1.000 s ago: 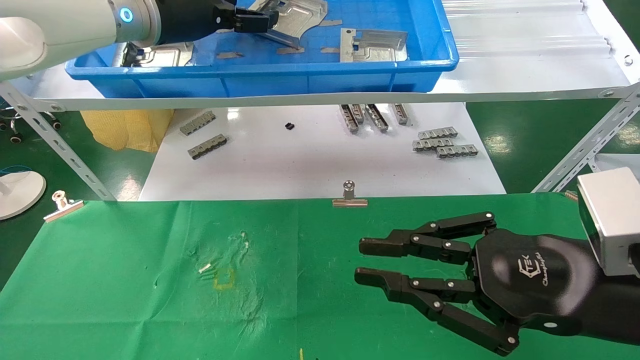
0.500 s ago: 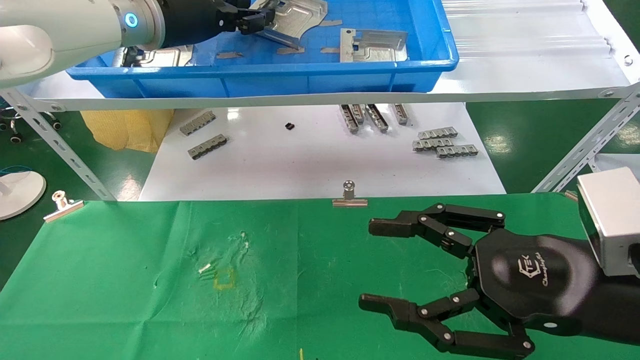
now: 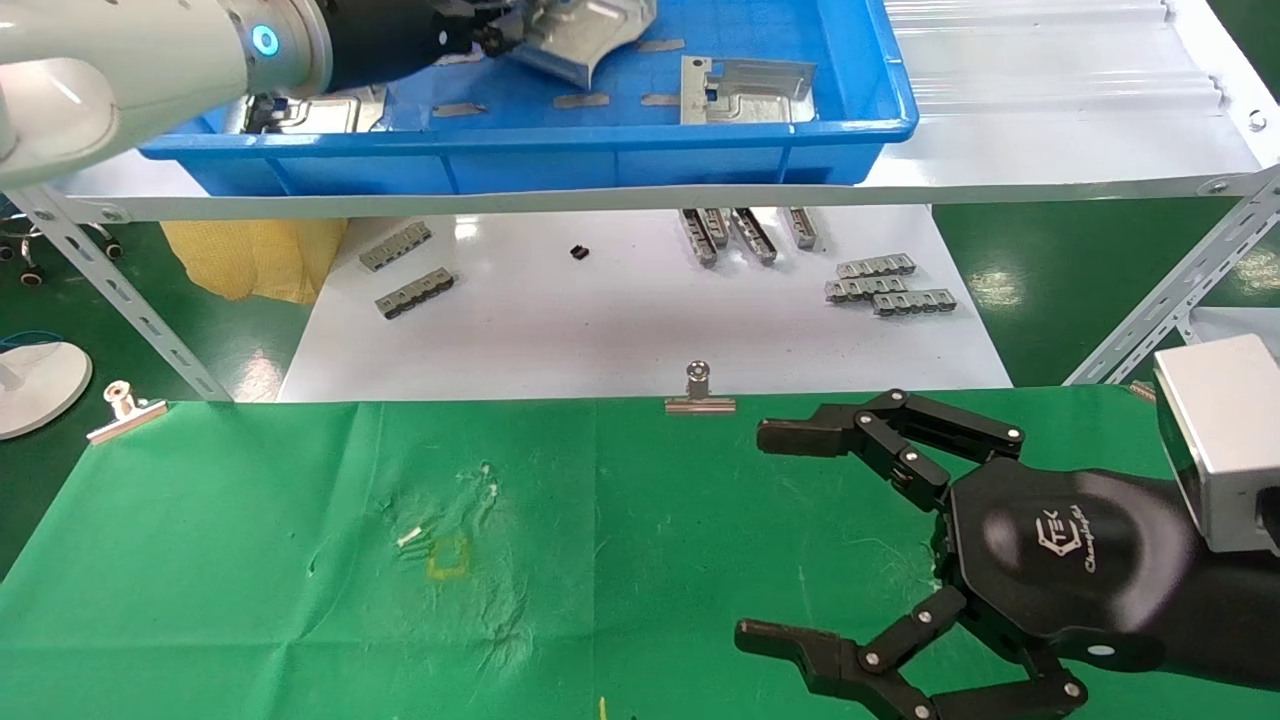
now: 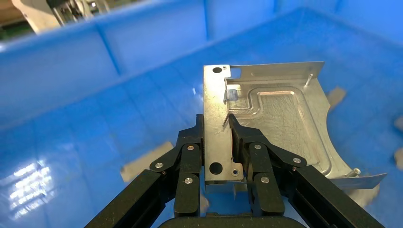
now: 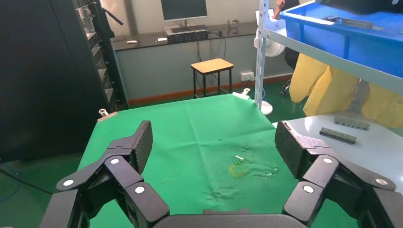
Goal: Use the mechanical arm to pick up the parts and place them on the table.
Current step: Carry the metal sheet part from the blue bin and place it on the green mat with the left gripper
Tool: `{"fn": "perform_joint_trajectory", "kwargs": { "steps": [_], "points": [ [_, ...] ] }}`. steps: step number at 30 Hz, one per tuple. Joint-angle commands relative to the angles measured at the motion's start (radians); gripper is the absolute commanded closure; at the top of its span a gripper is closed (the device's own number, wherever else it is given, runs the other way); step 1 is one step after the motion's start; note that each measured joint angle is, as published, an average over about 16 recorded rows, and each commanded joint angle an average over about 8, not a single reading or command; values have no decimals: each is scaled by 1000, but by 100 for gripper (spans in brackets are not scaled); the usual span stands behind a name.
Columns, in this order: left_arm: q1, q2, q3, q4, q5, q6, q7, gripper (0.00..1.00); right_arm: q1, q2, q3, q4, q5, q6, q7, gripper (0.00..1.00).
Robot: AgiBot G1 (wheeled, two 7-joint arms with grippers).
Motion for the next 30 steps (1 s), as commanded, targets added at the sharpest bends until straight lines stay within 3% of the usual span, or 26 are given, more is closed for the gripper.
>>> {"fn": "perform_joint_trajectory", "kwargs": {
  "steps": [1,8,23,30],
  "points": [
    [-5,-1,-4,-2,-14,-7,8,100,0,0,0,0,0,0,0,0],
    [-7,-95,-58,-11,-100,169,118,100,0,0,0,0,0,0,0,0],
    [132,-411,-139,-98,-268,853,486,100,0,0,0,0,0,0,0,0],
    [285,-557,-50,-315,-320,910,618,100,0,0,0,0,0,0,0,0]
  ]
}}
